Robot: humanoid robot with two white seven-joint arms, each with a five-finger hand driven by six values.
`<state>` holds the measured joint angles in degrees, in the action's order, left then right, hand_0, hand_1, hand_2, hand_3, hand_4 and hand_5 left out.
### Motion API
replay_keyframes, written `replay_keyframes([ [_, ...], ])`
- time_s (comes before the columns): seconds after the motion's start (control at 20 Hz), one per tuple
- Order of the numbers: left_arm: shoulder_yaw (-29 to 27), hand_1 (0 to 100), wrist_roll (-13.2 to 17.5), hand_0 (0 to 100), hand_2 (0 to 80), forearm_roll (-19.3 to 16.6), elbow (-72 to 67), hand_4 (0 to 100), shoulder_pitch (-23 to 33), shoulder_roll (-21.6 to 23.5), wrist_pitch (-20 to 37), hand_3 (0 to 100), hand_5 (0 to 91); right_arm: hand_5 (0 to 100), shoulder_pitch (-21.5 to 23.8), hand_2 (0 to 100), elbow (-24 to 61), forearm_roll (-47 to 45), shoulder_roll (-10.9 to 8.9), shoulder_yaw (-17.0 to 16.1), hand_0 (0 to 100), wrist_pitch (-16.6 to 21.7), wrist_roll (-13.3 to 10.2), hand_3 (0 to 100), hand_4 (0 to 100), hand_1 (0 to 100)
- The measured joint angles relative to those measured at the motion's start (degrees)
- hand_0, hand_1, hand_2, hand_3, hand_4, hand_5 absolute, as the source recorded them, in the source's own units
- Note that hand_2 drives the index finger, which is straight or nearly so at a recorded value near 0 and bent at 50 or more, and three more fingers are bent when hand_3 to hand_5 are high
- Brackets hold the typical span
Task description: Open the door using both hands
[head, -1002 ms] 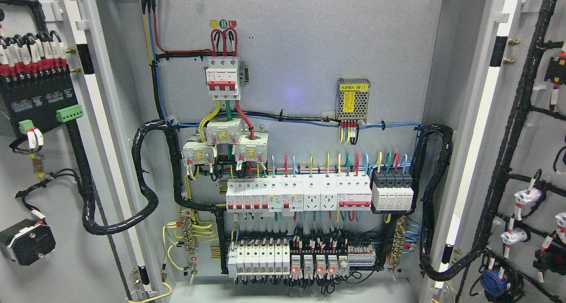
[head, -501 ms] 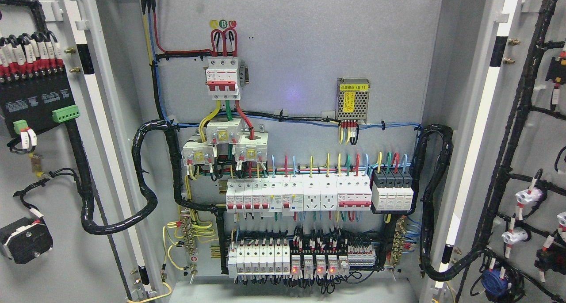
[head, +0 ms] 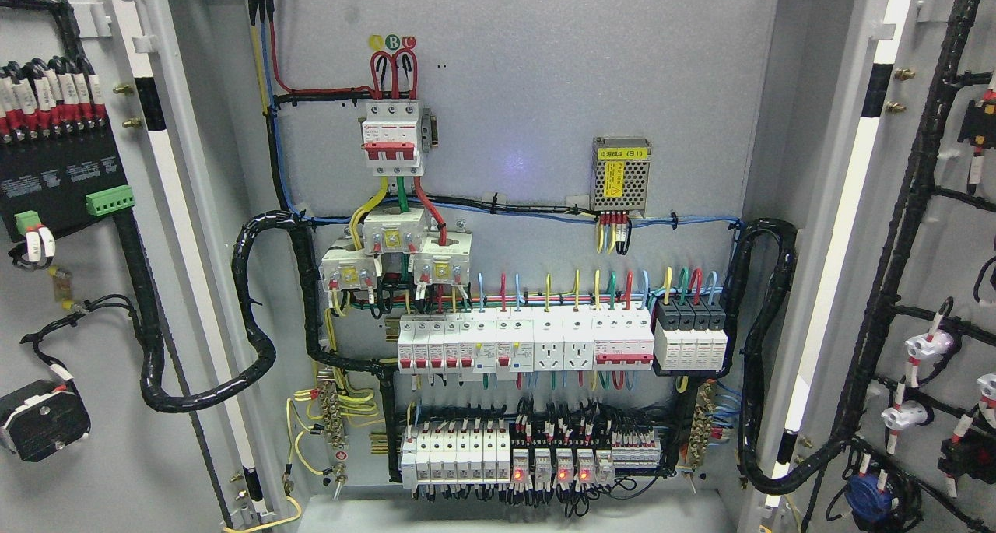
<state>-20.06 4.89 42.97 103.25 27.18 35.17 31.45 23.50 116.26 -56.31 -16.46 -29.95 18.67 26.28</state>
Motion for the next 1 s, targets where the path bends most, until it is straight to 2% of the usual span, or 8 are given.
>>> replay_keyframes([
  [0.25,-0.1,0,0.0,0,0.0,0.3,-0.4,0,0.0,0.1,0.0,0,0.0,0,-0.2,0,0.5,-0.1,-0.06,1.1,19,0.1,0.2,0,0,0],
  [0.6,-0.2,0,0.0,0,0.0,0.6,-1.0,0,0.0,0.2,0.0,0,0.0,0,-0.2,0,1.1,-0.1,-0.16,3.2,19,2.2,0.7,0,0,0],
  [1.0,-0.4,0,0.0,0,0.0,0.9,-1.1,0,0.0,0.3,0.0,0,0.0,0,-0.2,0,1.7,0.1,-1.66,6.8,19,2.6,0.8,0,0,0],
])
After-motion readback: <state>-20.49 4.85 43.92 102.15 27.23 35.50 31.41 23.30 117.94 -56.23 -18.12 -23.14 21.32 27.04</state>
